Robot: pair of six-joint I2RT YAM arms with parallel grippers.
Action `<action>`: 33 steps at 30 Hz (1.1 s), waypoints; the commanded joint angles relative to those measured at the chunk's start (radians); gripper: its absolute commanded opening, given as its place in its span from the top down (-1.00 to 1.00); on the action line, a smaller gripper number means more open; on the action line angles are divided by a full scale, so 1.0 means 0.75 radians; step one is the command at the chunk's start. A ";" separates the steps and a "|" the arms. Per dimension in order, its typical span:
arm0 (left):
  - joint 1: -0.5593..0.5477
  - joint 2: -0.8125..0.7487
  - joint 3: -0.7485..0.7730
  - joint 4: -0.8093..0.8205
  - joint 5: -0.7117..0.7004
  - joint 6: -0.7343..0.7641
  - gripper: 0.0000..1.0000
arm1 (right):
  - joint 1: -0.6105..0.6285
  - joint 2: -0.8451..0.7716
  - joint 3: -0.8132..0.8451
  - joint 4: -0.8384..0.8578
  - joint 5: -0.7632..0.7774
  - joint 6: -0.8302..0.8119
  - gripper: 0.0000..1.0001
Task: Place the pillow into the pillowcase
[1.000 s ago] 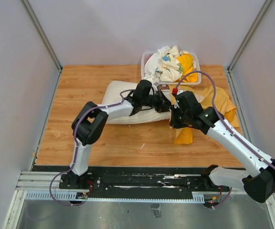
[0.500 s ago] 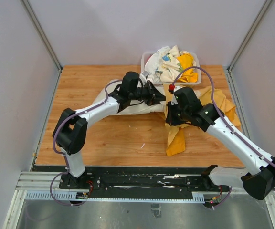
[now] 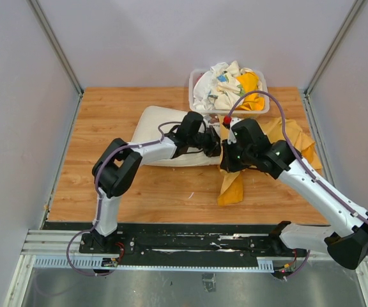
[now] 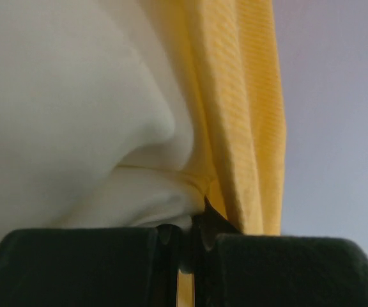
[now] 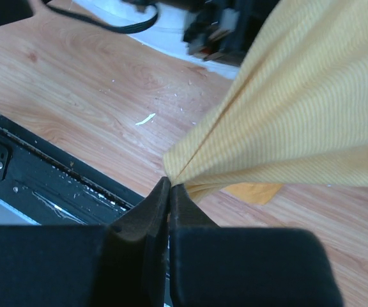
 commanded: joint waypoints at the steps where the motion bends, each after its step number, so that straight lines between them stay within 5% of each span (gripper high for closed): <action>1: -0.009 0.106 0.180 0.162 0.051 -0.023 0.99 | 0.069 -0.033 0.064 -0.030 -0.037 0.005 0.99; 7: -0.013 0.194 0.191 0.271 0.112 -0.073 0.96 | 0.072 -0.063 -0.085 0.026 0.014 0.000 0.99; 12: 0.001 0.126 -0.020 0.382 0.139 -0.107 0.67 | 0.070 -0.057 -0.192 0.070 0.070 0.001 0.99; 15: 0.031 0.049 -0.124 0.396 0.137 -0.092 0.29 | 0.064 -0.054 -0.237 0.093 0.082 0.010 0.99; 20: 0.076 -0.125 -0.126 0.096 0.081 0.131 -0.15 | 0.039 -0.065 -0.283 0.127 0.085 0.017 0.99; 27: 0.184 -0.391 -0.064 -0.439 -0.150 0.419 -0.19 | 0.003 -0.070 -0.335 0.163 0.077 0.017 0.99; 33: 0.402 -0.547 -0.221 -0.537 -0.266 0.510 -0.22 | -0.021 -0.054 -0.392 0.168 0.138 0.049 0.99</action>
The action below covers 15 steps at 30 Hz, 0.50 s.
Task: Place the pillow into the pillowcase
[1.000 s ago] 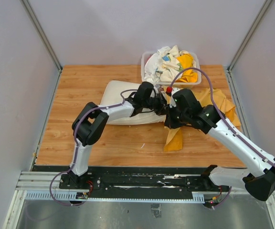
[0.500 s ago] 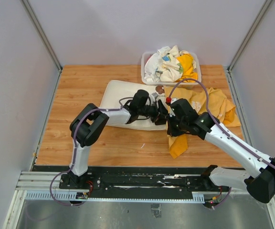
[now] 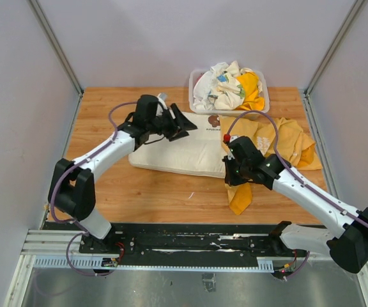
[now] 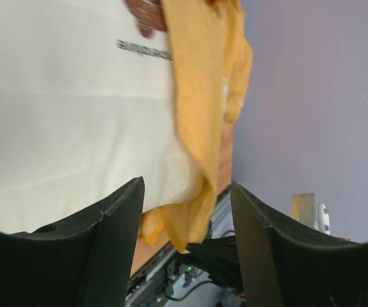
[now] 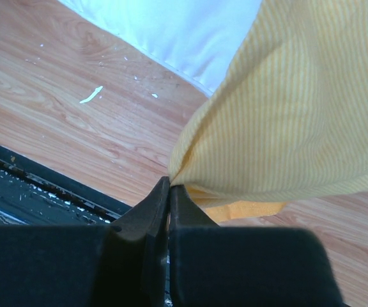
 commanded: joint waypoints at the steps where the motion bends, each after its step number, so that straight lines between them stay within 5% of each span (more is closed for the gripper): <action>1: 0.148 -0.090 -0.126 -0.194 -0.163 0.152 -0.25 | -0.040 -0.015 -0.044 0.026 0.064 0.042 0.99; 15: 0.349 -0.144 -0.355 -0.334 -0.509 0.288 -0.44 | -0.059 0.029 0.015 0.035 0.022 0.038 0.99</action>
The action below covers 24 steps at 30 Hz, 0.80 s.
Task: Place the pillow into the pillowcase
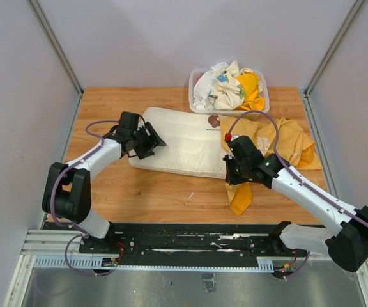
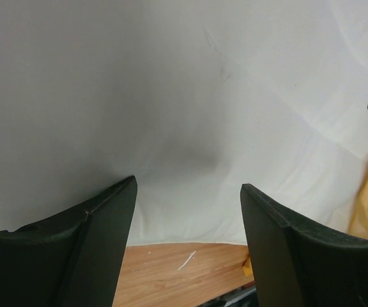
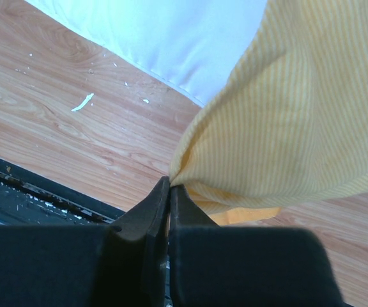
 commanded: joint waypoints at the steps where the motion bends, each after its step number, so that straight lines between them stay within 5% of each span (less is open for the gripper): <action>1: 0.043 -0.043 -0.027 -0.070 -0.210 0.079 -0.46 | -0.029 0.015 0.050 0.015 -0.004 0.010 0.99; 7: 0.052 -0.096 -0.060 0.056 -0.017 0.071 -0.46 | -0.029 0.039 0.059 0.018 -0.016 0.004 0.99; 17: -0.305 -0.150 -0.110 0.216 0.178 -0.161 -0.49 | -0.030 0.094 0.135 0.010 -0.025 -0.025 0.99; 24: -0.468 -0.187 -0.199 0.270 0.053 -0.300 -0.55 | -0.035 0.072 0.121 0.027 -0.039 -0.023 0.99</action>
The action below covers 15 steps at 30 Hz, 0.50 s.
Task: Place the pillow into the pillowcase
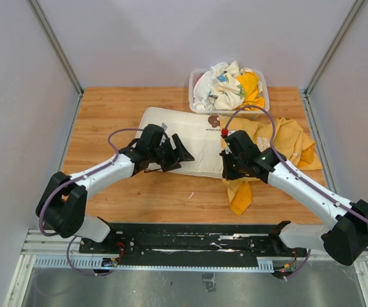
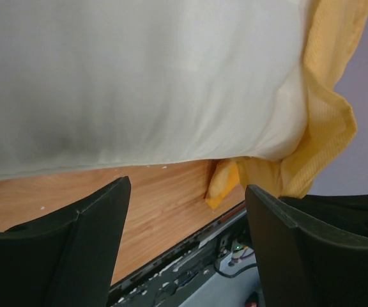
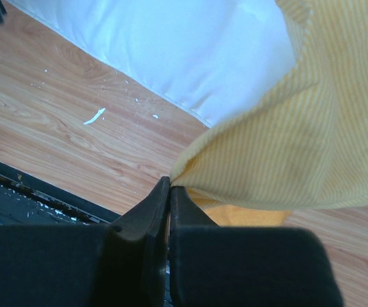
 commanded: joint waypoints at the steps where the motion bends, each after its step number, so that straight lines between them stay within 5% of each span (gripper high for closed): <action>1: -0.103 -0.049 -0.120 0.151 -0.022 -0.243 -0.59 | -0.036 -0.025 0.015 0.024 -0.022 -0.011 0.99; 5: -0.253 -0.011 -0.165 0.243 -0.215 -0.449 -0.74 | -0.034 -0.087 -0.028 0.037 -0.017 -0.011 0.99; 15: -0.263 0.252 -0.103 0.461 -0.445 -0.623 -0.77 | -0.034 -0.205 -0.148 0.074 -0.022 -0.015 0.99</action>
